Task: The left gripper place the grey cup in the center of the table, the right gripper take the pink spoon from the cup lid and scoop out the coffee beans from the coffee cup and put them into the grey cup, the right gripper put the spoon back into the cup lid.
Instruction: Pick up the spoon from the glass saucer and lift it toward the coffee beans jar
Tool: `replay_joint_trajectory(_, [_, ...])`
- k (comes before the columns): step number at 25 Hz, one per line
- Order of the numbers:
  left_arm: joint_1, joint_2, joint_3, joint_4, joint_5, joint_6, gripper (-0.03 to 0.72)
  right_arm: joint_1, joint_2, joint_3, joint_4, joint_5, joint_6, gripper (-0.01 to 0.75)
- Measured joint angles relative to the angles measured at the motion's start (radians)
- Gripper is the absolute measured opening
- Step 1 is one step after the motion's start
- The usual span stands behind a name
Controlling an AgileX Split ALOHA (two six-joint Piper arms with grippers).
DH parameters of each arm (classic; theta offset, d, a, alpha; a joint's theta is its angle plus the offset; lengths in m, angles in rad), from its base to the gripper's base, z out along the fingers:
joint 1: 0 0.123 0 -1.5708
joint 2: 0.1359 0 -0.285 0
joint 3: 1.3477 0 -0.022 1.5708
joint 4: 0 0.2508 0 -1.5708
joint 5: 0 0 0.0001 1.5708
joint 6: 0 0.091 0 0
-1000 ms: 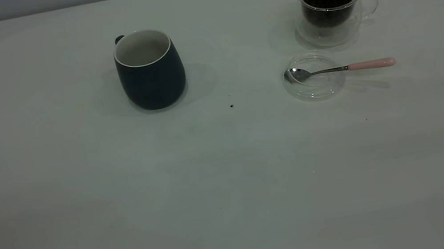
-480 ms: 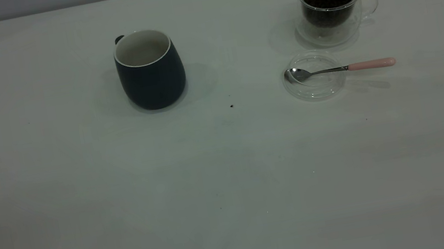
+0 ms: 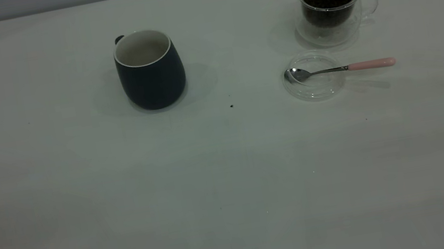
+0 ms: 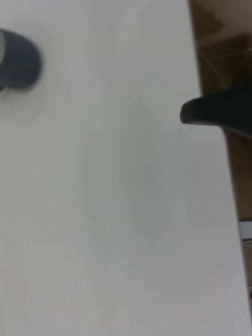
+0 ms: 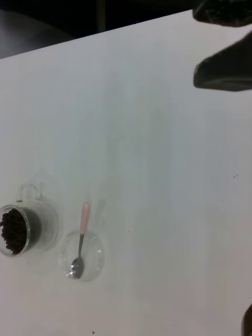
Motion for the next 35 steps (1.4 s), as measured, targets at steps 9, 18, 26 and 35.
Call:
replay_joint_trajectory(9, [-0.015, -0.021, 0.000, 0.000, 0.006, 0.000, 0.586, 0.000, 0.000, 0.000, 0.000, 0.000, 0.000, 0.241])
replay_joint_trajectory(18, [-0.015, -0.021, 0.000, 0.000, 0.006, -0.022, 0.586, 0.000, 0.000, 0.000, 0.000, 0.000, 0.000, 0.241])
replay_joint_trajectory(26, [-0.015, -0.021, 0.000, 0.066, 0.006, -0.112, 0.586, 0.000, 0.000, 0.000, 0.000, 0.000, 0.000, 0.241])
replay_joint_trajectory(35, [-0.015, -0.021, 0.000, 0.067, 0.006, -0.112, 0.586, 0.000, 0.000, 0.000, 0.000, 0.000, 0.000, 0.241])
